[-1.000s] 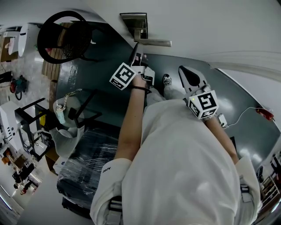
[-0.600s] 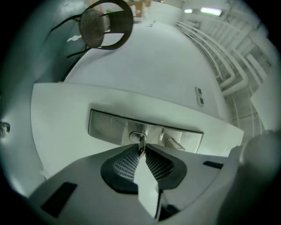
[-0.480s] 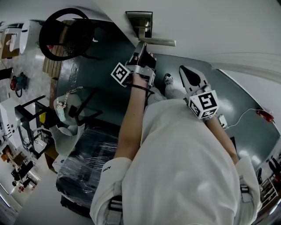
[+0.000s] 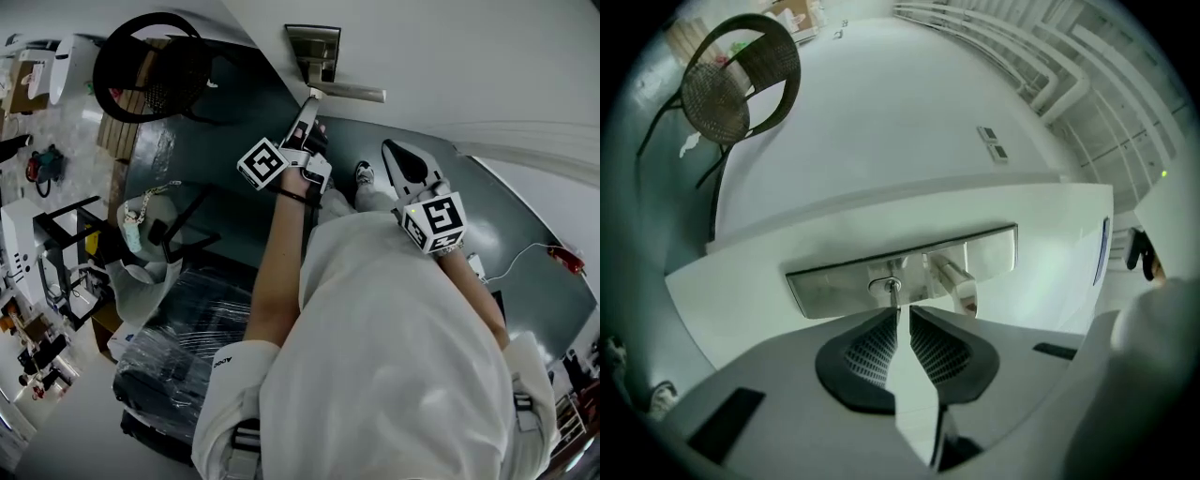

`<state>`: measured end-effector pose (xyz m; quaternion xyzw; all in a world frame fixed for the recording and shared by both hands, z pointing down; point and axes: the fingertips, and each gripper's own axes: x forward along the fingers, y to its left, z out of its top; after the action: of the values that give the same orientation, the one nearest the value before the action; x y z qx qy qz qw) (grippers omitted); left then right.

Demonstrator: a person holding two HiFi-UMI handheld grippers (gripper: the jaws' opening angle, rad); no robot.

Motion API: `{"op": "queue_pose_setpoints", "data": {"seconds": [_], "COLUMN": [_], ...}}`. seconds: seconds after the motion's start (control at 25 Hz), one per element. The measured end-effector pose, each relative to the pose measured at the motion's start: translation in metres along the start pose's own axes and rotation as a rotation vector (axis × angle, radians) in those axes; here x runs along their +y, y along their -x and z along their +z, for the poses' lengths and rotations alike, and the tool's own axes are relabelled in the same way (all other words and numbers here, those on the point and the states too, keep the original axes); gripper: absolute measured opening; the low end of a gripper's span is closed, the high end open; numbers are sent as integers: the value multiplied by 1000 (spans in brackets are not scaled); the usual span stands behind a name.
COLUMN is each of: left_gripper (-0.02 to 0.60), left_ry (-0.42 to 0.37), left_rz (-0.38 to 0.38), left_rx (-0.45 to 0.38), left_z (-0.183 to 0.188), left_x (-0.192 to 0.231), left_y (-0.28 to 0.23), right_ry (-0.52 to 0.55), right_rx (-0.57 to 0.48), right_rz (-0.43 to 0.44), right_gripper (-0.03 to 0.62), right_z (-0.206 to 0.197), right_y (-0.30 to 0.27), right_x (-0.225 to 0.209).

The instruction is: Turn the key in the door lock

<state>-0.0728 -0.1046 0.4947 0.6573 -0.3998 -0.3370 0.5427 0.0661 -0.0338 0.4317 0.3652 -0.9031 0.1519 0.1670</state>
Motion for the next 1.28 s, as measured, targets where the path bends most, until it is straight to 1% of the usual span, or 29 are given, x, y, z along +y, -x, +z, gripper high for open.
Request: {"op": "queue_pose_setpoints", "data": {"seconds": [0.04, 0.12, 0.2, 0.32, 0.4, 0.48, 0.64, 0.68, 0.76, 0.84, 0.92, 1.12, 1.2, 1.28], "left_gripper": [46, 8, 8, 9, 9, 8, 8, 9, 8, 9, 8, 8, 9, 9], "left_ry": [-39, -105, -154, -250, -277, -311, -440, -451, -446, -448, -476, -609, -638, -662], "left_rz": [3, -9, -7, -4, 20, 54, 155, 169, 195, 237, 287, 405, 439, 462], "left_rx": [8, 11, 7, 3, -21, -52, -89, -106, -150, -189, -208, -205, -200, -177], "left_z": [-1, -3, -5, -7, -6, -5, -9, -9, -10, -13, -19, -43, -53, -64], "left_x": [-5, -18, -31, -48, -48, -49, -56, -58, -58, -55, -55, -61, -60, -58], "left_y": [5, 16, 28, 41, 57, 75, 110, 118, 133, 148, 162, 180, 184, 186], "right_ry": [7, 18, 26, 32, 34, 47, 76, 81, 91, 98, 100, 121, 125, 121], "right_rx": [-2, -4, -6, -9, -7, -5, -7, -8, -4, 7, 22, 53, 57, 60], "right_rz": [13, 45, 84, 148, 199, 258, 357, 379, 420, 460, 502, 633, 678, 714], "right_gripper": [-4, -3, -3, -3, -3, -3, -3, -5, -3, -4, -3, -3, -3, -4], "right_z": [1, 4, 8, 15, 17, 18, 21, 22, 21, 17, 11, 4, 7, 11], "right_y": [-2, -6, -10, -18, -25, -33, -40, -41, -43, -45, -47, -49, -48, -45], "right_x": [3, 9, 15, 26, 38, 53, 79, 84, 93, 99, 106, 130, 140, 150]}}
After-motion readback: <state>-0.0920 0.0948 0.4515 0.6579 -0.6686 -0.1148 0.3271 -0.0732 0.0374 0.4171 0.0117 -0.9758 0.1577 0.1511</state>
